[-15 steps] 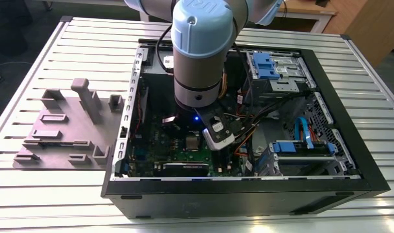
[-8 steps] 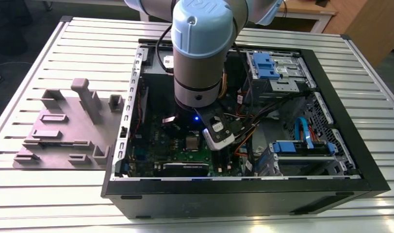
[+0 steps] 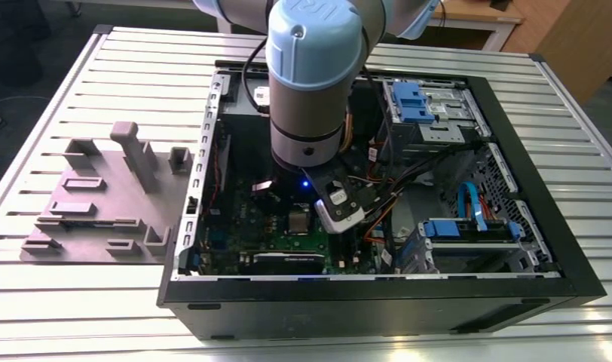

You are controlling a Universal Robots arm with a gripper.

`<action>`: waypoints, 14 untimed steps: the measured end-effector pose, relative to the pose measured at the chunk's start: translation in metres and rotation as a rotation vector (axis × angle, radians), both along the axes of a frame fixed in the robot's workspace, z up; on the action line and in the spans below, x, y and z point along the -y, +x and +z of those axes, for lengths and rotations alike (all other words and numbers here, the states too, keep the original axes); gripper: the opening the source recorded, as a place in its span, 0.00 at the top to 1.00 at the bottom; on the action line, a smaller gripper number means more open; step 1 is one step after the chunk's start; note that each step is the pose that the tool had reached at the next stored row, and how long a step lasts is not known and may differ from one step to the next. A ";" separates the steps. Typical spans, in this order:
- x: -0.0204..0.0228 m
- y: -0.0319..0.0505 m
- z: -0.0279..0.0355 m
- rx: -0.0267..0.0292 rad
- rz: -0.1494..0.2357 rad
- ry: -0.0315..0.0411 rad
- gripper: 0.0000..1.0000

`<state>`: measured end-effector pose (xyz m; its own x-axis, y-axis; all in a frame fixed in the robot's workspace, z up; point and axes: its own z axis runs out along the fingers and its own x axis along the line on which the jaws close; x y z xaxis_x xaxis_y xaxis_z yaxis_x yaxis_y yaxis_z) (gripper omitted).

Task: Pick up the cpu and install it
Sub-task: 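Place the cpu into insertion slot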

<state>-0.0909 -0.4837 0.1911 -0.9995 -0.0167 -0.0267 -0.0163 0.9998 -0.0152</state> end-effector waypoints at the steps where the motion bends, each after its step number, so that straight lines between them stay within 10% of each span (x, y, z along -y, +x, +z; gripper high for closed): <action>1: 0.0000 0.0000 0.0005 0.0000 0.000 0.0002 0.59; 14: 0.0001 0.0001 0.0029 -0.0006 -0.004 -0.0008 0.59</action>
